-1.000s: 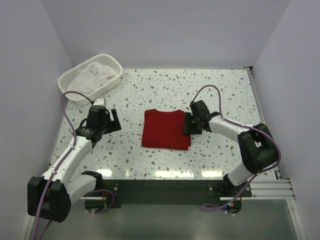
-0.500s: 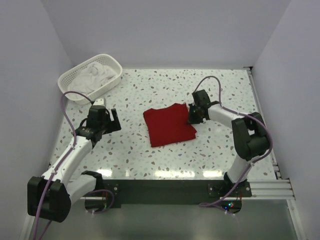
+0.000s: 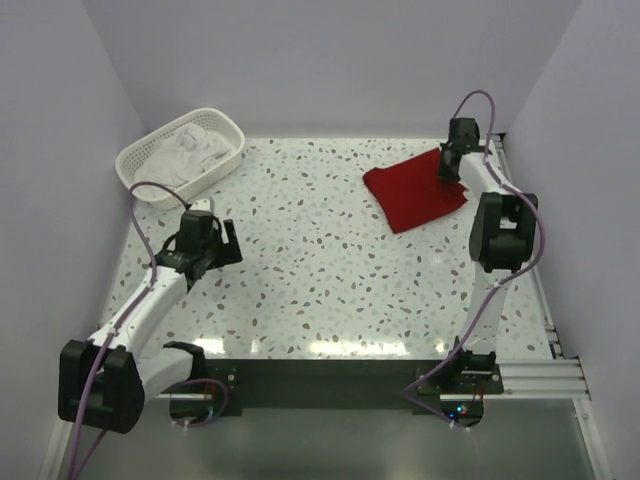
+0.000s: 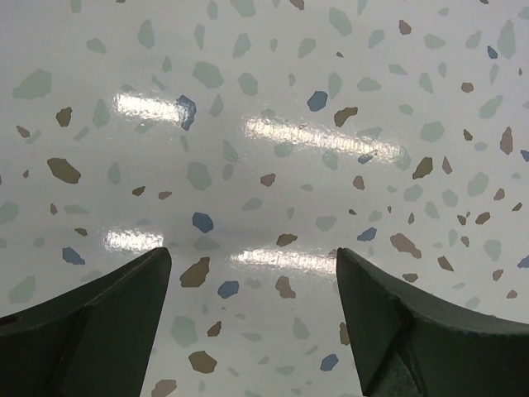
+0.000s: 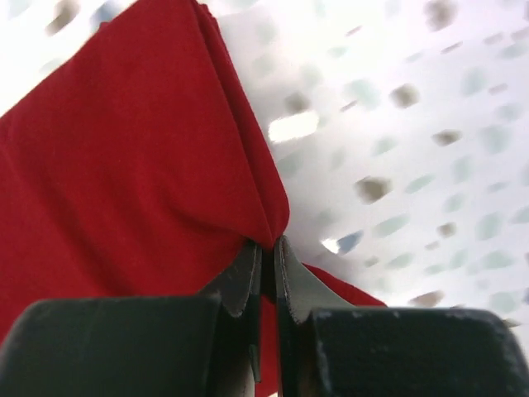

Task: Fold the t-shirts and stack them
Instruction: Neatly place the folded tshirt to the corner

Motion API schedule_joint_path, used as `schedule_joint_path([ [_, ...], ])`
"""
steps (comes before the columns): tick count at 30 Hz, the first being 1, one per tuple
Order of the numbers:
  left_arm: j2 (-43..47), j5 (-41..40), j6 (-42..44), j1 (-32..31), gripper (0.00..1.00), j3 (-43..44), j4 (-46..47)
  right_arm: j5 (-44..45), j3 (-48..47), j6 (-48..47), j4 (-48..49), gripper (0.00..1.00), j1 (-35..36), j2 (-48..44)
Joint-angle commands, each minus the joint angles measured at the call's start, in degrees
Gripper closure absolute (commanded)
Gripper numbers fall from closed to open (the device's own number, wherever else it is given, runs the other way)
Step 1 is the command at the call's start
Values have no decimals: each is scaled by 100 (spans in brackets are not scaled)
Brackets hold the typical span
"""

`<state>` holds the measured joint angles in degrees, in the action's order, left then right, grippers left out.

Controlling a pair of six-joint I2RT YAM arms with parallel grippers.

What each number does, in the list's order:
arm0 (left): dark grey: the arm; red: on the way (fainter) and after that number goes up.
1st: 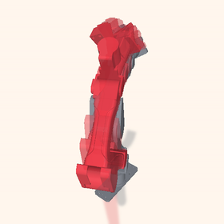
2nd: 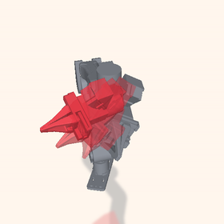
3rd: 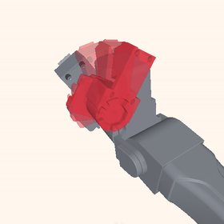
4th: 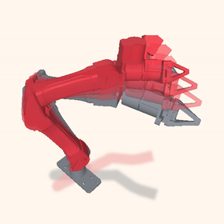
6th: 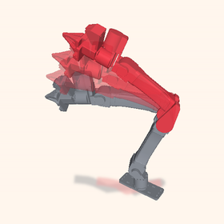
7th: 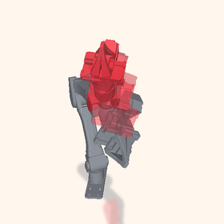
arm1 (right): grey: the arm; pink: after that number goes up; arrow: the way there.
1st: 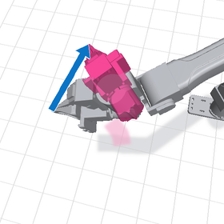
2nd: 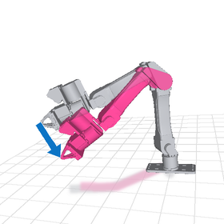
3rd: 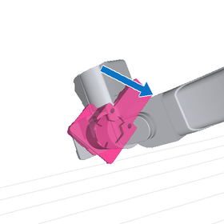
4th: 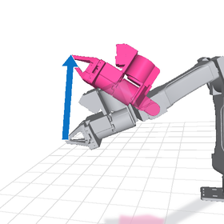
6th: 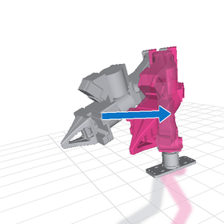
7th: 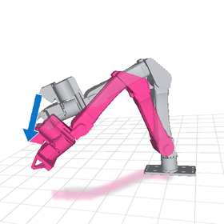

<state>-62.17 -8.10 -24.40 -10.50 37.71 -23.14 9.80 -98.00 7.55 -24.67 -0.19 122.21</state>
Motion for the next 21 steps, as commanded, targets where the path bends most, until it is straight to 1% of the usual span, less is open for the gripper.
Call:
schedule_joint_path([
  [1,-137,97,111,39,14,122,195,1004,-1060,-658,-231,95,-394,478],
  [2,-172,115,111,39,14,131,187,1145,-1238,-702,-266,89,-455,583],
  [3,-199,133,111,39,14,131,195,1329,-1405,-711,-310,81,-569,654],
  [4,-251,150,111,39,14,140,204,1401,-1676,-729,-406,65,-596,759],
  [6,-304,177,111,39,14,157,204,1472,-1836,-921,-443,54,-597,743],
  [7,-330,203,111,39,14,157,204,1359,-1846,-940,-469,47,-579,612],
  [9,-348,238,103,39,14,166,204,1279,-1706,-931,-469,44,-440,383],
  [10,-357,265,102,39,14,157,204,1226,-1418,-940,-399,42,-369,252],
  [11,-348,274,102,39,14,166,204,1165,-1250,-940,-355,41,-299,-72],
  [14,-322,309,102,39,14,157,204,797,-556,-861,-223,41,62,-626],
  [15,-313,318,102,39,14,157,213,778,-406,-843,-223,41,341,-750],
  [17,-261,335,94,39,14,149,222,708,-10,-869,-188,40,597,-892],
  [18,-243,353,94,39,14,149,222,664,87,-887,-196,40,842,-962],
  [21,-155,397,94,39,14,122,230,742,202,-904,-319,40,1291,-858],
])
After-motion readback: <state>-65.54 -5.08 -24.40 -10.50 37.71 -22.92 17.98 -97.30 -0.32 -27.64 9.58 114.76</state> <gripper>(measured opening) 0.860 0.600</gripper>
